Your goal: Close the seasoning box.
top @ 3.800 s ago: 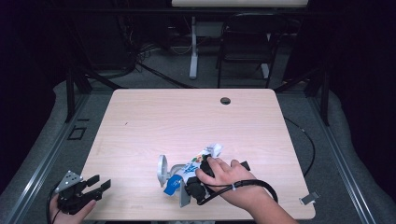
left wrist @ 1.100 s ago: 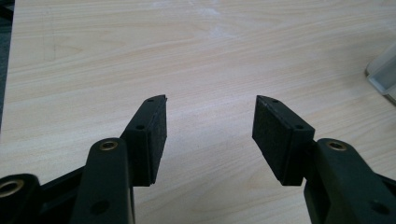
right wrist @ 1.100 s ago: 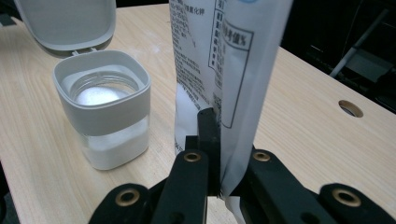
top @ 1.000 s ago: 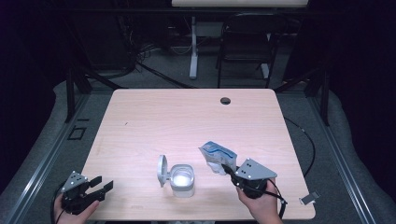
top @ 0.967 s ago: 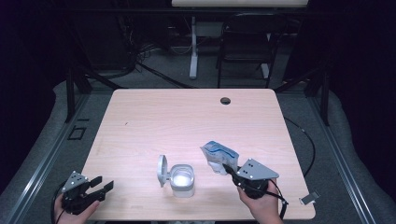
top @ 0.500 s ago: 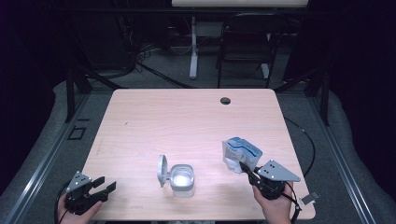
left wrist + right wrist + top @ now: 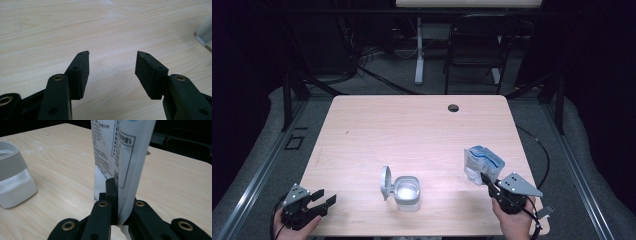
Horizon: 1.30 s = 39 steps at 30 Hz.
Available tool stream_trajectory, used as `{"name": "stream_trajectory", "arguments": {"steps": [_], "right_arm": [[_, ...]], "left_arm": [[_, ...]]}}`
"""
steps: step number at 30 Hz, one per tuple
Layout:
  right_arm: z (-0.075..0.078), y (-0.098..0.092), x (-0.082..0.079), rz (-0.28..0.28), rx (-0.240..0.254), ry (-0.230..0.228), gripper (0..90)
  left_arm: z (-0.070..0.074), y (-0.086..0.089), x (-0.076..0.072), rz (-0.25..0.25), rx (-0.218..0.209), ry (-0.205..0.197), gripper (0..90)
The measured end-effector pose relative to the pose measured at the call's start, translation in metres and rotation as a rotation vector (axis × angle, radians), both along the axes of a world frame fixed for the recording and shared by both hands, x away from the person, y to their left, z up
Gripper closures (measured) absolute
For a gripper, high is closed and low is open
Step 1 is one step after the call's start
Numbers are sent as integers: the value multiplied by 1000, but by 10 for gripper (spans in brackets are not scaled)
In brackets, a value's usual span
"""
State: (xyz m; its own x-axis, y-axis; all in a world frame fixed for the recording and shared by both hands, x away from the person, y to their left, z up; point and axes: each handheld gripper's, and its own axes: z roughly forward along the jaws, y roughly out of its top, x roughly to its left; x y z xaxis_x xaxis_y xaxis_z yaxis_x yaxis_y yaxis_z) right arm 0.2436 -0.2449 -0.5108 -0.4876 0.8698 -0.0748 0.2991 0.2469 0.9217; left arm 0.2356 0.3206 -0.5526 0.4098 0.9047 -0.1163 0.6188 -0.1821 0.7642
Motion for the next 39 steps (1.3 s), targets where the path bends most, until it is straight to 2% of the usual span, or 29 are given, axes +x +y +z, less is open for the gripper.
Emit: {"name": "stream_trajectory", "arguments": {"steps": [18, 35, 39], "right_arm": [[-12, -5, 6, -41, -44, 25, 899], [-29, -5, 17, -69, -77, 87, 896], [-35, -3, 19, -58, -103, 108, 892]], "left_arm": [[1, -1, 0, -3, 7, 0, 455], [1, -2, 0, -9, 17, 1, 455], [1, -2, 0, -9, 16, 0, 455]]}}
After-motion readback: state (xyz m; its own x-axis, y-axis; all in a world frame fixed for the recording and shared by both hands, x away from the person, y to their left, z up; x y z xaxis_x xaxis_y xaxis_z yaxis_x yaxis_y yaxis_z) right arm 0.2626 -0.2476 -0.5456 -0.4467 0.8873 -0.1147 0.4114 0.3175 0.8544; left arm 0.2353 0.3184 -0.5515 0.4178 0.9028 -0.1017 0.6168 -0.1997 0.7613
